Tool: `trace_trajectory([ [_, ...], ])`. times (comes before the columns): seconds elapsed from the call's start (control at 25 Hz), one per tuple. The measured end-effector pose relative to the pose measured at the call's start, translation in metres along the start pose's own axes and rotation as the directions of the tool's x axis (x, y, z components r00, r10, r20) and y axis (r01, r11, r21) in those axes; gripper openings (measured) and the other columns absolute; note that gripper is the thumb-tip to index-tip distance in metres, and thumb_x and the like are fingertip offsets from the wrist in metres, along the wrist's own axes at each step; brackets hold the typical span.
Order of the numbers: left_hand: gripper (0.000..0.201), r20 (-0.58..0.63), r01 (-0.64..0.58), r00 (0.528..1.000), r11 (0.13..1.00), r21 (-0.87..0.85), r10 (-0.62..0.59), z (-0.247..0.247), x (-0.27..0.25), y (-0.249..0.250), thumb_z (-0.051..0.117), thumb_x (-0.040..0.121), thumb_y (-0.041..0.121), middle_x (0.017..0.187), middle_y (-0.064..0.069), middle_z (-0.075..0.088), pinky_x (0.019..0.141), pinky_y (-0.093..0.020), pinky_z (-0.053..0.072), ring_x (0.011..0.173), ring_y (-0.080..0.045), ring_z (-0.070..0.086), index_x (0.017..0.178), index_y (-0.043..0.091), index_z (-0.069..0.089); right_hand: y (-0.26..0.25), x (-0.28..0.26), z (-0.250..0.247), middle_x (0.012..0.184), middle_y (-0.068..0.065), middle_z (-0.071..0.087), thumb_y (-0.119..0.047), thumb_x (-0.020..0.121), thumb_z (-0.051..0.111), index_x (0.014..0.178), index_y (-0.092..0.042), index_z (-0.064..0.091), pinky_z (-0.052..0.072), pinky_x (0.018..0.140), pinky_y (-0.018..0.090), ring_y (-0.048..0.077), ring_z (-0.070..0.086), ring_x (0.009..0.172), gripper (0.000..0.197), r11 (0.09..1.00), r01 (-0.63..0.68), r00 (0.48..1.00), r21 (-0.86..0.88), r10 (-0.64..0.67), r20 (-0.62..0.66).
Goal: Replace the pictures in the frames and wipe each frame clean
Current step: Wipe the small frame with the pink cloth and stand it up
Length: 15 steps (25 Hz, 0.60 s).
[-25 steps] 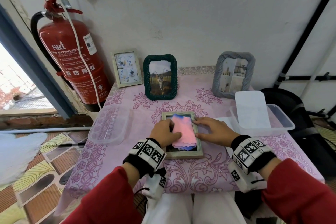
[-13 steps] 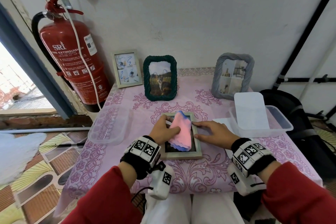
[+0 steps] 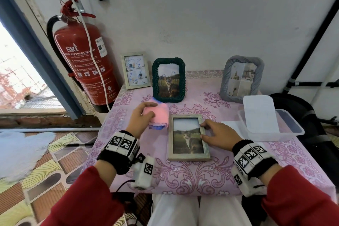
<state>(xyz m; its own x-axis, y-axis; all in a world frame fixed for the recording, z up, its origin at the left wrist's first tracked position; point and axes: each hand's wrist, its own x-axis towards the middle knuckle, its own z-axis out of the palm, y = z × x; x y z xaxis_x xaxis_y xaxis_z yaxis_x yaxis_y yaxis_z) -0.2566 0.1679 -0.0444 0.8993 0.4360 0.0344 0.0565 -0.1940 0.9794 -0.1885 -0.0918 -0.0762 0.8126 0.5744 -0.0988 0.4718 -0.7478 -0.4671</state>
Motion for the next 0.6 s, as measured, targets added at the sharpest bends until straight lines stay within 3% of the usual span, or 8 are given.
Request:
trace_trajectory([
  [0.16, 0.028, -0.079, -0.004, 0.997, 1.0, 0.024, 0.005, -0.041, 0.008, -0.002, 0.053, 0.084, -0.008, 0.109, -0.013, 0.056, 0.07, -0.028, 0.05, 0.085, -0.025, 0.056, 0.101, 0.014, 0.06, -0.007, 0.006, -0.001, 0.121, 0.001, 0.061, -0.043, 0.083, 0.06, 0.118, -0.019, 0.047, 0.045, 0.082, 0.031, 0.024, 0.058, 0.105, 0.044, 0.996, -0.039, 0.999, -0.079, 0.04, 0.004],
  [0.28, 0.035, -0.132, 0.004, 0.991, 0.998, 0.066, 0.005, -0.072, 0.011, -0.007, 0.055, 0.081, -0.009, 0.116, -0.01, 0.055, 0.087, -0.035, 0.049, 0.1, -0.026, 0.054, 0.105, 0.015, 0.064, -0.008, 0.008, 0.002, 0.116, 0.002, 0.062, -0.046, 0.083, 0.06, 0.116, -0.019, 0.047, 0.044, 0.078, 0.031, 0.025, 0.059, 0.1, 0.044, 0.994, -0.05, 0.999, -0.102, 0.049, -0.011],
  [0.44, 0.043, -0.236, 0.015, 0.972, 0.989, 0.144, 0.019, -0.097, 0.011, -0.021, 0.053, 0.078, -0.01, 0.112, -0.009, 0.056, 0.08, -0.027, 0.045, 0.095, -0.021, 0.052, 0.106, 0.02, 0.065, -0.007, 0.007, 0.004, 0.114, 0.002, 0.063, -0.047, 0.084, 0.058, 0.115, -0.019, 0.046, 0.044, 0.076, 0.031, 0.025, 0.06, 0.098, 0.043, 0.993, -0.04, 0.999, -0.108, 0.037, -0.034],
  [0.6, 0.047, -0.159, 0.089, 0.986, 0.971, 0.22, -0.055, -0.103, 0.01, -0.039, 0.051, 0.079, -0.016, 0.122, -0.019, 0.056, 0.088, -0.035, 0.046, 0.101, -0.026, 0.052, 0.119, 0.006, 0.061, -0.007, 0.008, 0.006, 0.112, 0.001, 0.064, -0.049, 0.084, 0.058, 0.113, -0.02, 0.047, 0.043, 0.074, 0.03, 0.024, 0.06, 0.096, 0.043, 0.994, -0.037, 0.998, -0.106, 0.032, -0.052],
])
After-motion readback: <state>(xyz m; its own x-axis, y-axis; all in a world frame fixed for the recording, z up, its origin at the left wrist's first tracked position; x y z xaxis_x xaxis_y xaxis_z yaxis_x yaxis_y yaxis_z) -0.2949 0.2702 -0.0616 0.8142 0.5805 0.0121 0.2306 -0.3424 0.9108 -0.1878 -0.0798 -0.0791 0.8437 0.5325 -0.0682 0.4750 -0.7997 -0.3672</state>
